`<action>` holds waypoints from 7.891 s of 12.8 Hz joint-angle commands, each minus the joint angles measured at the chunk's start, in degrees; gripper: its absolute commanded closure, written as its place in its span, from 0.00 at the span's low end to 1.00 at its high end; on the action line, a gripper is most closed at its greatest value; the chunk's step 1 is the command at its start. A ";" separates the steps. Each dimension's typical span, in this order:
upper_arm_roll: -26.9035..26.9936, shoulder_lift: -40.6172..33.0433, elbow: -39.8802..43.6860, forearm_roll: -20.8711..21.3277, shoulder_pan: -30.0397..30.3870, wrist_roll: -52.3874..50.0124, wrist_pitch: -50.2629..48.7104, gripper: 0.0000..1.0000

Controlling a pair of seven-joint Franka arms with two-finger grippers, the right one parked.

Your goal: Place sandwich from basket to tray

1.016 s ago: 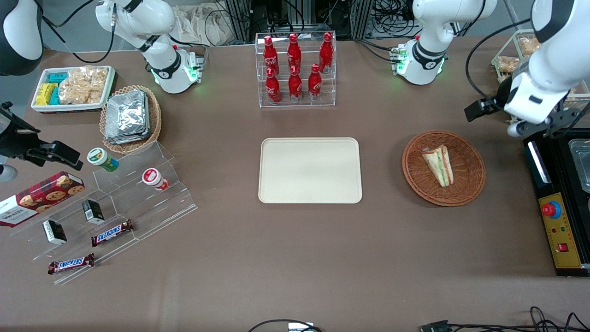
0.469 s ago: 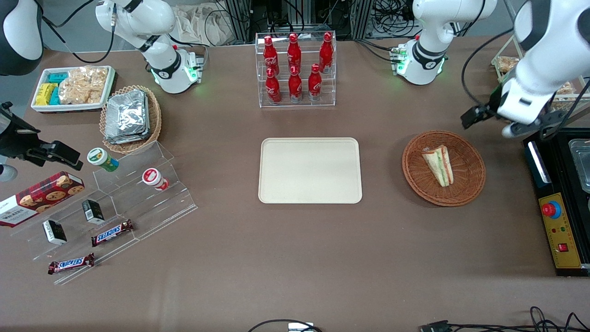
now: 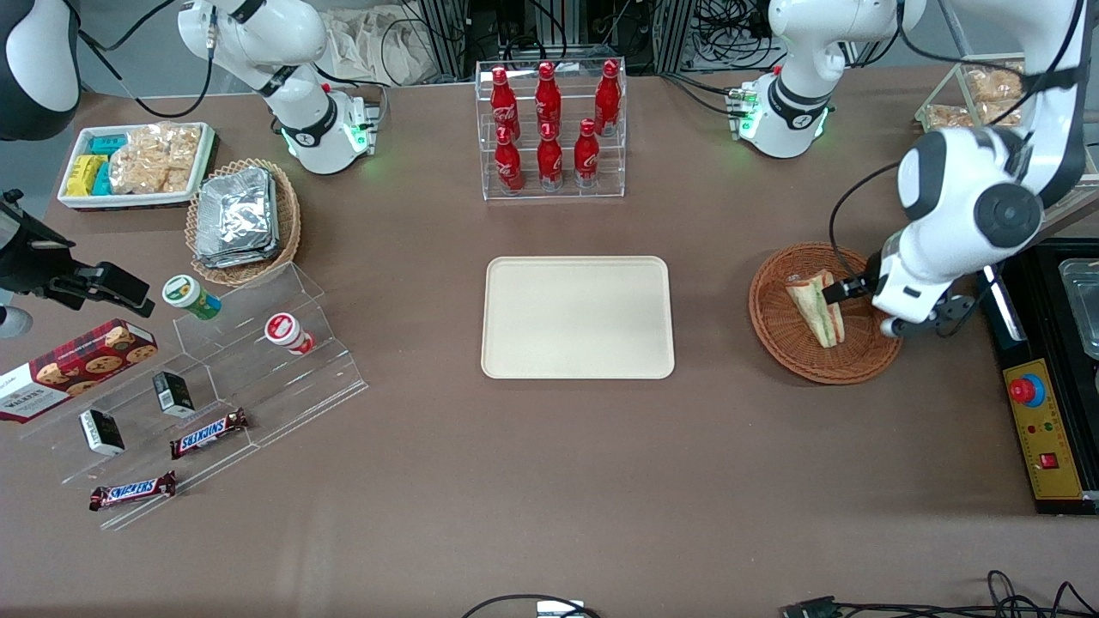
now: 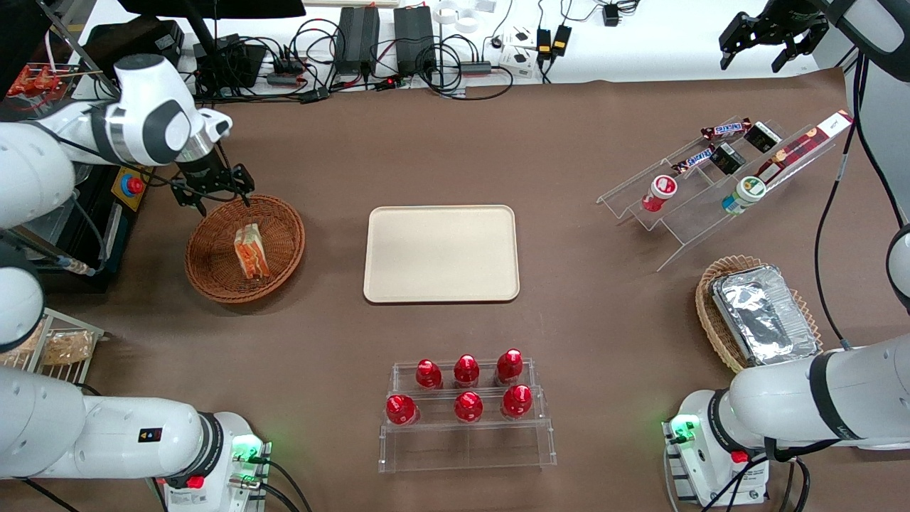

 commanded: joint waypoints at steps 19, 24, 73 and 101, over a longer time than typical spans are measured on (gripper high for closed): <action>0.04 1.00 -3.10 -0.17 -0.87 -1.58 0.87 0.83; -0.14 -6.15 18.03 -0.25 -0.96 1.58 -31.90 0.83; -34.50 30.06 16.60 13.99 -1.13 -19.68 8.38 0.00; -0.14 -13.45 22.83 -0.34 -2.19 11.26 -30.55 0.00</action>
